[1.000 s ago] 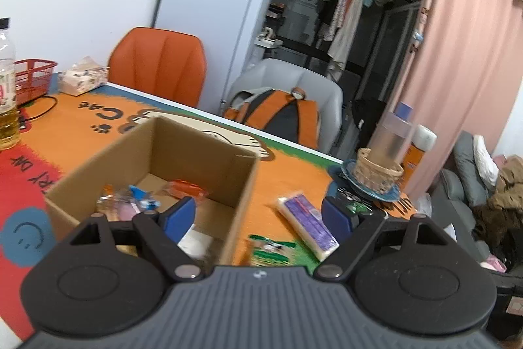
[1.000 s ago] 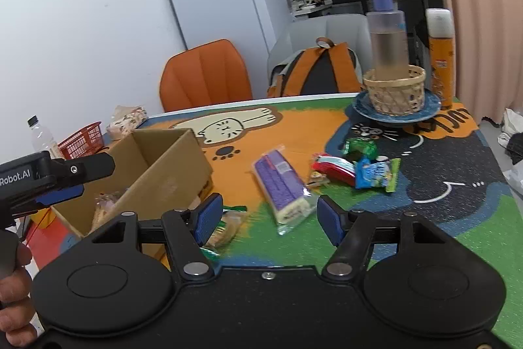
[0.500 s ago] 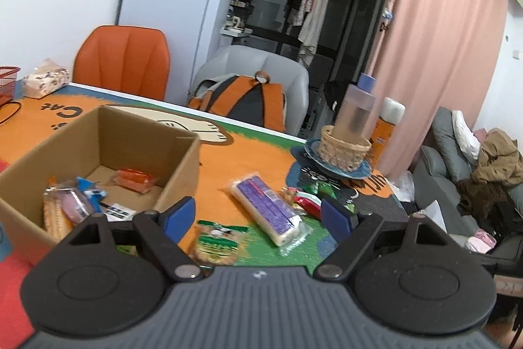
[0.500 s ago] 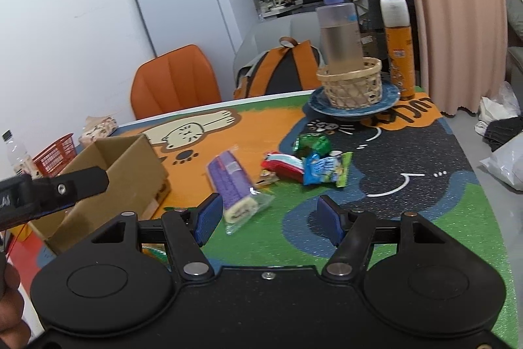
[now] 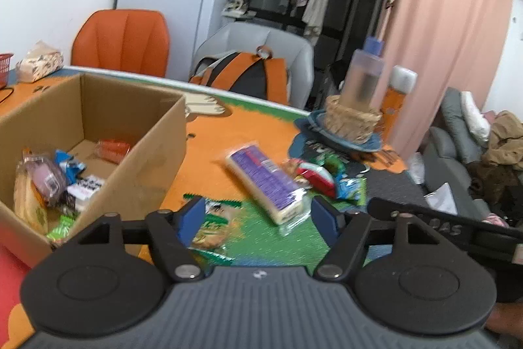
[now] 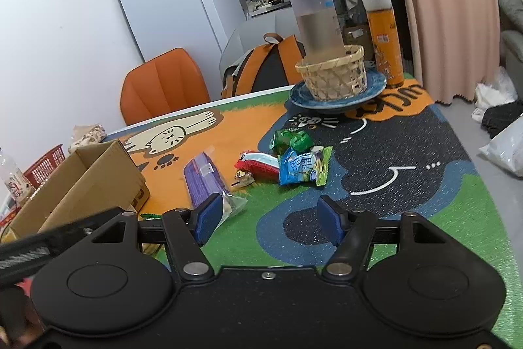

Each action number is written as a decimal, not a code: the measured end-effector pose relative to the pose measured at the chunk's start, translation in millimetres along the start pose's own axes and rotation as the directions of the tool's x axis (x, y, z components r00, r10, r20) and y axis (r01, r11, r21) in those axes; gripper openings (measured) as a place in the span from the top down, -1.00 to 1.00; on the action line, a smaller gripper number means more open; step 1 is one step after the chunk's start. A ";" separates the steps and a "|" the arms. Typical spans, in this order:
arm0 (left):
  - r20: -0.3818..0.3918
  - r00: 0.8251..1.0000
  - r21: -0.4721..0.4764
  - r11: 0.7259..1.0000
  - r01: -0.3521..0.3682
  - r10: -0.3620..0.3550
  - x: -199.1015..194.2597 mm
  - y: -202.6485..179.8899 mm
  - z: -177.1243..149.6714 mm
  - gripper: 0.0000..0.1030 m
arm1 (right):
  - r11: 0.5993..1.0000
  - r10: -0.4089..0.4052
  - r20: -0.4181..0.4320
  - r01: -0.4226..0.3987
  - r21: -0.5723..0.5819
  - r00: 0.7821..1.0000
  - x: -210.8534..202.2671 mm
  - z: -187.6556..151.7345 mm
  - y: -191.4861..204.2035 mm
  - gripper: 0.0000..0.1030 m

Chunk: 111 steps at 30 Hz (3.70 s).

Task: Organize snacks
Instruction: 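Move the left gripper to the green cookie pack while the right approaches the blue candy wrapper, then grasp the green cookie pack with the left gripper while the right grasps the blue candy wrapper, then lift both held snacks and carry them over the cardboard box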

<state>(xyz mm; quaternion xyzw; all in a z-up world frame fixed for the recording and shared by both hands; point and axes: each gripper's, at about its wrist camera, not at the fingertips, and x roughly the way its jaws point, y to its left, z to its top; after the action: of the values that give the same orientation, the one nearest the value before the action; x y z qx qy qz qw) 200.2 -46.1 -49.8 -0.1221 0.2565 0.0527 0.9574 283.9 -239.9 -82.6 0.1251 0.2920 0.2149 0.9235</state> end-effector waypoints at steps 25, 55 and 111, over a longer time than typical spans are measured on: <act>-0.091 0.987 0.007 0.991 -0.136 0.136 65.5 26.6 -13.7 0.07 | 1.000 -0.011 -0.033 0.010 -0.017 0.999 61.2 14.9 -8.6 -0.15; -0.049 0.996 -0.029 0.997 -0.076 0.075 51.0 15.2 -2.0 0.08 | 0.998 -0.069 -0.022 0.069 0.007 0.997 68.8 15.0 -24.0 0.35; 0.182 0.974 -0.153 0.982 -0.110 0.138 -57.1 126.3 73.3 0.08 | 0.965 0.201 0.092 -0.181 -0.192 0.975 3.4 33.5 164.0 0.34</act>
<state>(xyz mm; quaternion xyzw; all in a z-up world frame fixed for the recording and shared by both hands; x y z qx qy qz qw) 165.3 92.6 14.4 -0.1680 0.1656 0.1422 0.9613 253.1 -98.1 0.9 0.0795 0.2058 0.3217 0.9208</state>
